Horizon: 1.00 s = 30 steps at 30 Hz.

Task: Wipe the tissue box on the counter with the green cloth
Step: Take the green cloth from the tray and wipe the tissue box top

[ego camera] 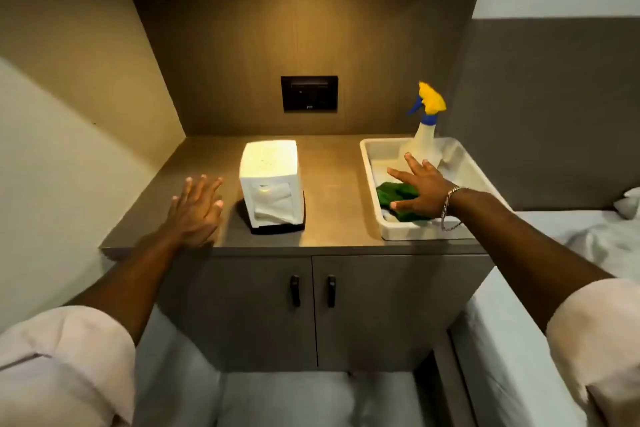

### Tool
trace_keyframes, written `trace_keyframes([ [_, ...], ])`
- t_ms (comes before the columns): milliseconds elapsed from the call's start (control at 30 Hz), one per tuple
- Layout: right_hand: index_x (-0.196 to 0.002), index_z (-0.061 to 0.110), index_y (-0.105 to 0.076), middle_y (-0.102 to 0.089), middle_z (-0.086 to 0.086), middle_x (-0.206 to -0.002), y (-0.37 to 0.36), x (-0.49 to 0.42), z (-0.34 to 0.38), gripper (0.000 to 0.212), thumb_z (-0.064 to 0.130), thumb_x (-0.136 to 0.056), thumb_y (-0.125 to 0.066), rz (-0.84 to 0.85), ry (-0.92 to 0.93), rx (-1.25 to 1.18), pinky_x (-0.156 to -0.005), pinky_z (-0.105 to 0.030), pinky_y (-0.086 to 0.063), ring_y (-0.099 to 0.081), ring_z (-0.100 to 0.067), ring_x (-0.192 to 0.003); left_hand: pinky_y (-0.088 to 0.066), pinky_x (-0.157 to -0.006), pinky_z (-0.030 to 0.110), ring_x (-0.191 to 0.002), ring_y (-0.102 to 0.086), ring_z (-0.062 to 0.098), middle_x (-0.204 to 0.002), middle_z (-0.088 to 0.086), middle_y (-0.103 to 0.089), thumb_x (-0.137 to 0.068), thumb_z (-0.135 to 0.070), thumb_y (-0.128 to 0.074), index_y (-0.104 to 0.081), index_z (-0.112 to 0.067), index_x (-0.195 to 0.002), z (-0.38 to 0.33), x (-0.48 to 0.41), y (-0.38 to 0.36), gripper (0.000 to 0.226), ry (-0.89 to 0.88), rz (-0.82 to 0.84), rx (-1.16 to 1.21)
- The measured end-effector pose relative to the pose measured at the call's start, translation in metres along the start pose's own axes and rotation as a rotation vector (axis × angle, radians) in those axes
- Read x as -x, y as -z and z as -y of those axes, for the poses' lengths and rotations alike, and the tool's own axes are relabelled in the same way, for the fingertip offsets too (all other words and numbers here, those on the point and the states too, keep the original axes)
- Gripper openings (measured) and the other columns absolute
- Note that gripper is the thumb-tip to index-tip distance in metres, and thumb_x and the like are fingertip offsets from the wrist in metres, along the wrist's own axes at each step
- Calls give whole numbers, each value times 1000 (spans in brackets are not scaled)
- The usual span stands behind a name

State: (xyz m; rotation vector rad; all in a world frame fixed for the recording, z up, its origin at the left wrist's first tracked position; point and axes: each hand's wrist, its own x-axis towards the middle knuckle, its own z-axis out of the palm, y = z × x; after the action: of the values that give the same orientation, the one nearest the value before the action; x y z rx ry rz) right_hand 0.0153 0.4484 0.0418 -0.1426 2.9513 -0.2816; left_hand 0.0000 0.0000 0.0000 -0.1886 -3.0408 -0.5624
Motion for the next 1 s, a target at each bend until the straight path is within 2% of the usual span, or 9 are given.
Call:
trace_keyframes([
  [167, -147, 39, -11, 12, -13, -161, -17, -30, -1, 79, 56, -84, -56, 277, -16, 51, -118, -57, -6, 5, -47, -144, 1, -114, 58, -147, 5, 30, -162, 6, 3, -90, -63, -18, -3, -33, -148, 24, -13, -36, 67, 107, 171, -220],
  [333, -147, 39, -20, 5, -6, -162, -32, -30, 3, 78, 45, -83, -64, 234, -57, 59, -117, -57, -12, 0, -43, -145, 0, -112, 61, -147, 3, 31, -162, 3, 5, -83, -72, -4, 6, -39, -146, 27, -15, -45, 72, 64, 109, -313],
  [400, -146, 36, -25, -3, -6, -162, -31, -28, 6, 76, 36, -83, -68, 206, -63, 51, -116, -53, -17, -9, -41, -145, 1, -112, 61, -147, 3, 31, -161, 3, 6, -81, -73, -2, 9, -40, -146, 27, -14, -47, 73, 53, 94, -306],
  [567, -142, 25, -40, -36, -12, -153, -33, -28, 6, 62, 23, -86, -66, 38, -82, -17, -110, -43, -36, -41, -37, -133, 3, -113, 60, -147, 7, 30, -161, 2, 10, -80, -72, 0, 13, -40, -145, 26, -14, -44, 73, 53, 111, -292],
  [667, -134, 23, -51, -52, -12, -140, -26, -23, 6, 55, 27, -83, -69, -63, -82, -125, -107, -41, -41, -50, -35, -125, 3, -115, 60, -147, 10, 28, -161, 1, 13, -84, -70, -8, 15, -40, -144, 27, -17, -38, 71, 67, 168, -243],
  [767, -126, 33, -56, -53, -17, -139, -4, -18, 4, 57, 7, -77, -71, -270, -56, -226, -108, -42, -37, -51, -38, -125, 7, -115, 57, -145, 16, 22, -160, -2, 13, -83, -71, -16, 13, -38, -145, 25, -26, -14, 76, 79, 137, -97],
  [833, -126, 30, -58, -54, -20, -138, 14, -13, 12, 58, 2, -76, -69, -415, -20, -275, -108, -44, -37, -52, -38, -125, 12, -115, 52, -143, 23, 15, -159, -5, 14, -78, -76, -16, 9, -34, -147, 17, -33, 11, 85, 14, 26, 1],
  [900, -125, 26, -61, -58, -17, -134, 31, -11, 31, 53, 8, -75, -66, -499, 77, -305, -105, -40, -41, -57, -34, -121, 14, -115, 47, -141, 27, 10, -158, -10, 15, -69, -86, -13, 6, -32, -148, 2, -40, 41, 98, -107, -54, 83],
  [1000, -124, 25, -62, -62, -10, -131, 54, -8, 77, 57, 18, -67, -57, -509, 212, -396, -101, -30, -41, -58, -23, -119, 15, -116, 44, -140, 29, 4, -157, -14, 19, -64, -89, -22, 7, -32, -148, -24, -47, 72, 106, -274, 15, 156],
])
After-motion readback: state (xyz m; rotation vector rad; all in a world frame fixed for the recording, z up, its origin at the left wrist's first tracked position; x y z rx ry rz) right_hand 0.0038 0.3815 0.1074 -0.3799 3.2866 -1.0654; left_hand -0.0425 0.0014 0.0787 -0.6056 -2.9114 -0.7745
